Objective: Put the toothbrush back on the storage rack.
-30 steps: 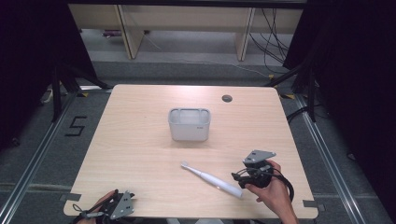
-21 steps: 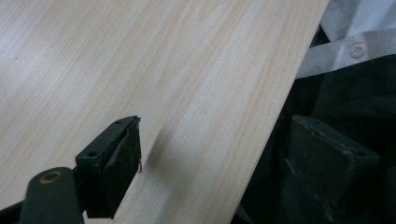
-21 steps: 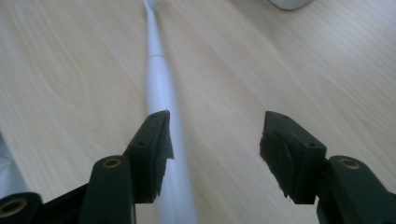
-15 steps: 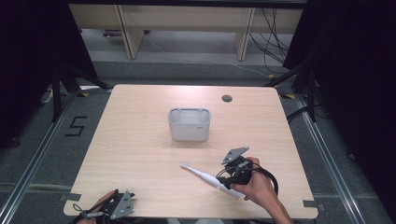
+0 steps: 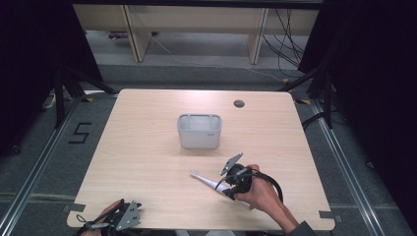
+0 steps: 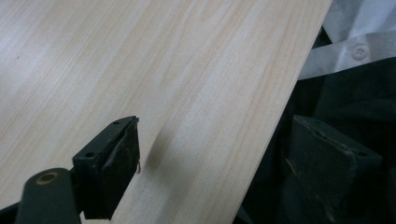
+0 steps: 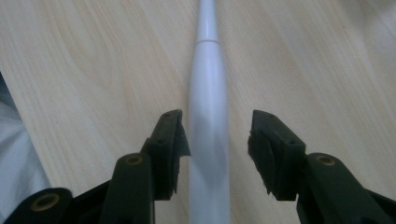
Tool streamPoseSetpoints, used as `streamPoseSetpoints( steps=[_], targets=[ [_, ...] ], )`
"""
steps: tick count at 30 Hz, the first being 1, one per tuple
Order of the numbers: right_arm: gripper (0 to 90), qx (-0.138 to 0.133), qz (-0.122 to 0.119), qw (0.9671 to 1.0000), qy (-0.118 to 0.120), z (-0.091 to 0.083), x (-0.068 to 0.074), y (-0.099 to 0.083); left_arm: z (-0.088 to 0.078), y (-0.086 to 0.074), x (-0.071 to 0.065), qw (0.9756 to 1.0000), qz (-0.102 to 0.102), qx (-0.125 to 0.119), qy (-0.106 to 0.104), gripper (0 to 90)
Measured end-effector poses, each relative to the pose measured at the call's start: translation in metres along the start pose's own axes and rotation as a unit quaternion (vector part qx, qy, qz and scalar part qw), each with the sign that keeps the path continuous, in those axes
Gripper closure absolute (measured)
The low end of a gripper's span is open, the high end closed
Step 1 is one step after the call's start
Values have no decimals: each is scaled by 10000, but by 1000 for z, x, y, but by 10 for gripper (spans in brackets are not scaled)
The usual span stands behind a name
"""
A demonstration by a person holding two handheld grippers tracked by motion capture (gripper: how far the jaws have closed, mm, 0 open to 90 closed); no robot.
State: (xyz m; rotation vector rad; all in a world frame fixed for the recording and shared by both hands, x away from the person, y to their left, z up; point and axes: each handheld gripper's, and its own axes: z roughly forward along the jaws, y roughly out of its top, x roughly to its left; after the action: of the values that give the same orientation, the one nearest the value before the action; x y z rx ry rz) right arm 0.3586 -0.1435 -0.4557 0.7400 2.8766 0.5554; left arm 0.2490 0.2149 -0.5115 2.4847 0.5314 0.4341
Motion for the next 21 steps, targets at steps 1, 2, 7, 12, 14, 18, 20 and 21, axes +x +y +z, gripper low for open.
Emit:
streamPoseSetpoints(
  steps=[1, 2, 7, 12, 14, 18, 20, 21],
  targets=[
    [580, 65, -70, 10000, 26, 2, -1, 1, 0, 0, 0, 10000, 1, -7, 10, 163],
    [580, 65, -70, 10000, 26, 2, -1, 1, 0, 0, 1, 10000, -12, -32, 5, 163],
    [623, 319, -82, 9994, 140, 8, 0, 7, 1, 0, 0, 10000, -16, -62, -13, 162],
    [624, 564, -42, 9983, 171, 13, 2, 11, 0, 0, 1, 10000, -15, -55, -13, 163],
    [626, 617, -120, 9979, 158, 16, 0, 13, 0, 0, 1, 10000, -23, -56, -9, 162],
    [623, 821, -85, 9964, 182, 19, -1, 16, 1, 0, 0, 10000, -13, -58, -12, 162],
    [622, 902, -95, 9957, 199, 21, -1, 18, 1, 0, 0, 10000, -4, -48, -23, 162],
    [623, 924, -121, 9954, 230, 22, -2, 18, 1, 0, 0, 10000, -6, -41, -24, 162]
  ],
)
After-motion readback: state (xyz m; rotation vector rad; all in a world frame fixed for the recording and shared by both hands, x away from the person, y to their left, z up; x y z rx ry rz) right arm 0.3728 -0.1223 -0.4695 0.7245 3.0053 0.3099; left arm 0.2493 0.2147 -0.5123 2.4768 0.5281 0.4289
